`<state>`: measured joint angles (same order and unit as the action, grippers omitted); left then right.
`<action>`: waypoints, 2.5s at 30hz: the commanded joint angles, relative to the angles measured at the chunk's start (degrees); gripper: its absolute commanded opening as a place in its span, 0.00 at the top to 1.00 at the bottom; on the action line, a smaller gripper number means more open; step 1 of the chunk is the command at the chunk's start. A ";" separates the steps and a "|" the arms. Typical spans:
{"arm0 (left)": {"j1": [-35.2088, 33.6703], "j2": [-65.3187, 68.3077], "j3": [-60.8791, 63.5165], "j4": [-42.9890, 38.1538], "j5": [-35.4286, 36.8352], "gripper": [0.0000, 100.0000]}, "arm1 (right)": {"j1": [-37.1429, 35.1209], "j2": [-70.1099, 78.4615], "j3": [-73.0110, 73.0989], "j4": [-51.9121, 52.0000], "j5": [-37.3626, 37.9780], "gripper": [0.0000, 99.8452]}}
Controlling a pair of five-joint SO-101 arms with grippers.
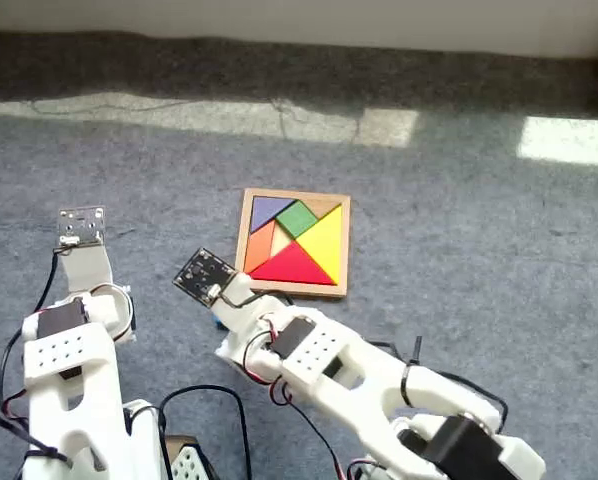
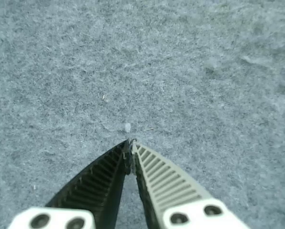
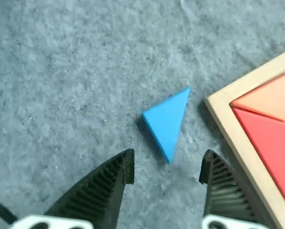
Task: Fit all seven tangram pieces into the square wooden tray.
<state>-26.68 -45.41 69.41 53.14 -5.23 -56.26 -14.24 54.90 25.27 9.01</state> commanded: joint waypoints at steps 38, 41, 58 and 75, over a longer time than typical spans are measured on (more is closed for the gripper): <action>-0.13 -1.01 -0.04 -0.88 0.35 0.96 | 7.96 -13.05 -2.42 1.27 -0.09 0.99; -0.13 -1.01 -0.04 -0.88 0.35 0.96 | 12.97 -17.89 -0.40 1.19 -0.09 0.99; -0.13 -1.45 0.66 -0.88 0.35 0.96 | 24.13 -10.68 -0.31 -3.38 -4.92 0.73; -0.13 -1.45 0.75 -0.88 -1.49 0.96 | 34.68 -27.91 1.71 8.31 -4.92 0.99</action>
<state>-26.68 -45.93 70.46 53.05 -6.11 -24.88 -40.26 57.10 32.92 4.70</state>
